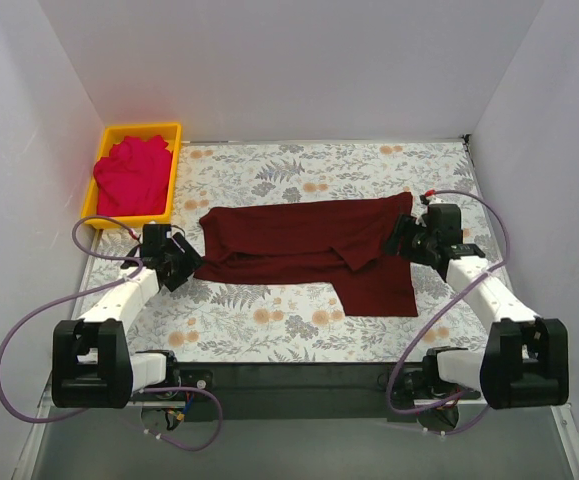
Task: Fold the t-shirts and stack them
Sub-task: Flatten the tshirt out
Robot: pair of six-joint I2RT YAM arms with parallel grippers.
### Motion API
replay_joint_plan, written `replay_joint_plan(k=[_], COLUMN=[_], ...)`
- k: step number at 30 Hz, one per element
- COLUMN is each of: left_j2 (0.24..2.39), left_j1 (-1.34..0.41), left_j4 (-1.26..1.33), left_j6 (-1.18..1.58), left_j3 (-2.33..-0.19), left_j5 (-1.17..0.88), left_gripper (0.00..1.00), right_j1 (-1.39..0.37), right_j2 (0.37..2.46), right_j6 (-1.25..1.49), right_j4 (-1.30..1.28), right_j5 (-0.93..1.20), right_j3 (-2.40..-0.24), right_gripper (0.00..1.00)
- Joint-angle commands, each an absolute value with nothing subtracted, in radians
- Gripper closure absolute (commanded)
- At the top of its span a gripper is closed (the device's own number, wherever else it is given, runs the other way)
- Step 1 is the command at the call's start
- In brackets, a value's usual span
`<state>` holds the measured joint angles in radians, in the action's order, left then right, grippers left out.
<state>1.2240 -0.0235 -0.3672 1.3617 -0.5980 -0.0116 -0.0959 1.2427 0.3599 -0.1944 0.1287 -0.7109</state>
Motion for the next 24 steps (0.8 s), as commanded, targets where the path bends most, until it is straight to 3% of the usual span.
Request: replay_joint_plan(k=[1,12,24], left_j2=[1.226,1.319,1.419], left_j1=[-0.029,-0.129,-0.192], left_j4=[-0.362,-0.463,-0.548], left_j6=[1.394,1.496,1.574], left_j3=[-0.604,-0.695,-0.775], left_j5=[0.032,0.228,0.308], left_gripper=[0.39,0.42,0.45], right_j1=[-0.133,-0.244,-0.262], right_j2=[1.134,0.986,0.936], right_j6=[0.348,0.334,0.298], right_j4=[-0.254,-0.321,-0.327], right_j5=[0.107,0.005,-0.035], right_j3=[-0.664,-0.571,-0.542], right_gripper=[0.27,0.21,0.19])
